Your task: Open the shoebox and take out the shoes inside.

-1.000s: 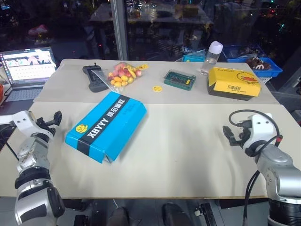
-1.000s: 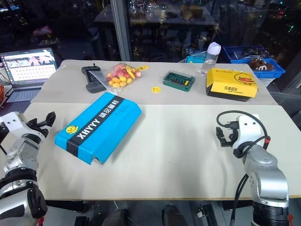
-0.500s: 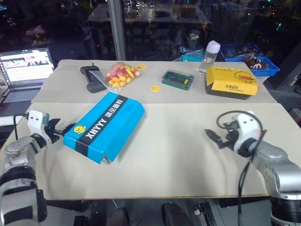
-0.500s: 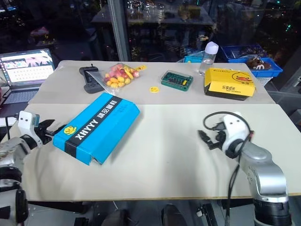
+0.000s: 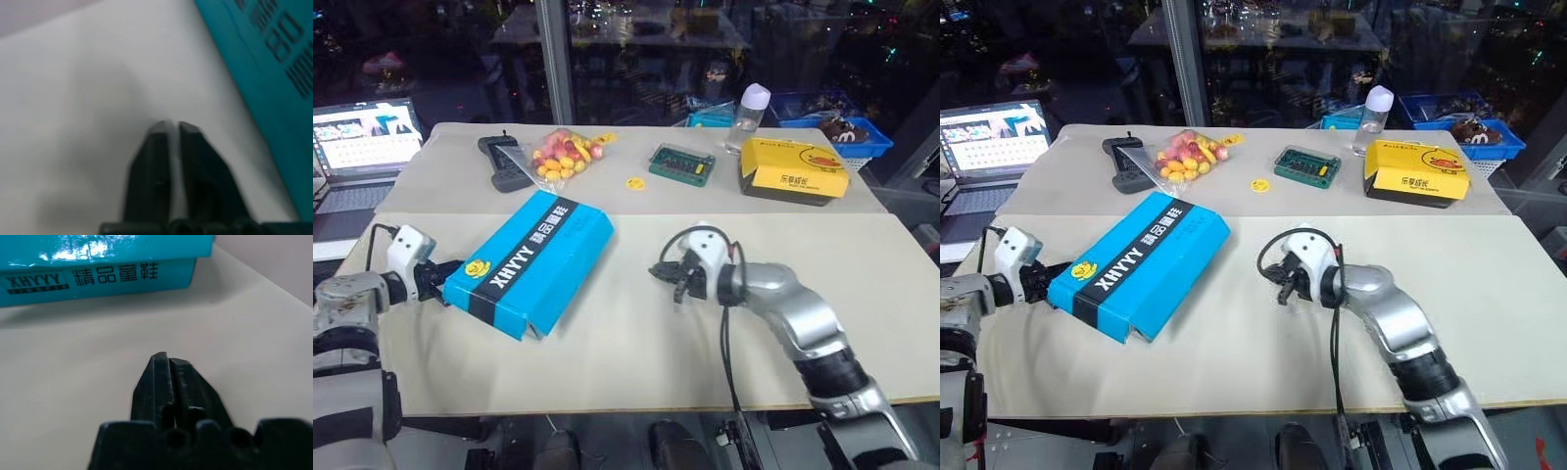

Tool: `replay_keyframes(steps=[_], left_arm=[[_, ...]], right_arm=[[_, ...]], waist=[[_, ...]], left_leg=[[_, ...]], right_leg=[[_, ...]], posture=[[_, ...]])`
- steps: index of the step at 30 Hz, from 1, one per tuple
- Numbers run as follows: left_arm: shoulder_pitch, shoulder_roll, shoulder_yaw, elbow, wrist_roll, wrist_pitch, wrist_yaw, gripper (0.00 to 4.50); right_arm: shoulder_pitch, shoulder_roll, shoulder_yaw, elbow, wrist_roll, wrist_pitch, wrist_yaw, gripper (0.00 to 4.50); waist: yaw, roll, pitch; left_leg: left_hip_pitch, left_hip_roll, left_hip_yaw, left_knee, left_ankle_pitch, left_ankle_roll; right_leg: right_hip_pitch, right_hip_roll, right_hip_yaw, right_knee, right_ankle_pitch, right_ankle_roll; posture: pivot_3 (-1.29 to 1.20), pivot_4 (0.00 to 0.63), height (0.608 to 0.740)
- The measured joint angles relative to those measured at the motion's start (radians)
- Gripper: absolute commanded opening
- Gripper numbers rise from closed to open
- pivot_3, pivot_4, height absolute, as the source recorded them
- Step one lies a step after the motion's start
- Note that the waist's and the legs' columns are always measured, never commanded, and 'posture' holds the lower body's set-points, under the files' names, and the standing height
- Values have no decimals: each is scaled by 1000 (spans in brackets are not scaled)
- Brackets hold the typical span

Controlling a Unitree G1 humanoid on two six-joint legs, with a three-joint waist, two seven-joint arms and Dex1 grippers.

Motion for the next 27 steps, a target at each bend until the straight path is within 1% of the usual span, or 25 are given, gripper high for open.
replay_keyframes(steps=[4,5,7,9,12,15,17,22,23,27], left_arm=[[24,-44,-26,-115,-8,23,-72,16],[42,-53,-30,-175,-16,55,-90,16],[84,-73,-35,-301,-48,121,-116,16],[144,-87,-54,-488,-78,203,-134,16],[208,-107,-80,-698,-129,307,-149,16],[283,-106,-102,-923,-190,417,-157,16],[316,-106,-113,-1032,-226,472,-156,16],[337,-104,-126,-1110,-243,518,-140,16],[348,-101,-129,-1120,-243,519,-137,16],[358,-85,-135,-1117,-242,515,-136,16]], right_arm=[[-50,46,36,62,-33,-13,3,0],[-55,54,38,63,-36,-17,9,0],[-56,60,42,66,-45,-21,16,0],[-56,63,46,72,-57,-23,19,0],[-51,65,49,73,-67,-27,20,0],[-21,50,40,73,-72,-28,19,0],[5,26,25,73,-72,-28,19,0],[30,-17,-20,43,-65,-21,23,0],[57,-34,-42,18,-61,-12,34,0],[145,-102,-55,-47,-24,23,83,0]], waist=[[6,0,0],[5,0,0],[6,0,0],[7,0,0],[9,0,0],[7,0,0],[7,0,0],[3,0,0],[0,0,0],[-2,0,0]], left_leg=[[0,0,0,1,0,0],[0,0,0,1,0,0],[-1,0,0,1,0,0],[-1,0,0,1,0,0],[-1,0,0,1,0,0],[-1,0,0,2,0,0],[-1,0,0,3,0,0],[1,0,0,5,0,0],[1,0,-1,6,0,0],[0,0,-1,7,0,0]], right_leg=[[0,0,0,1,0,0],[0,0,0,1,0,0],[0,0,0,0,1,-2],[0,-1,0,1,3,-6],[0,0,0,0,3,-6],[1,0,0,1,2,-4],[1,0,0,1,0,0],[2,0,0,1,1,1],[3,0,0,1,1,1],[3,0,1,1,1,1]], posture=[[0,150,726],[0,150,726],[0,150,726],[0,150,726],[0,150,726],[0,150,726],[0,150,726],[0,150,726],[0,150,726],[0,150,726]])
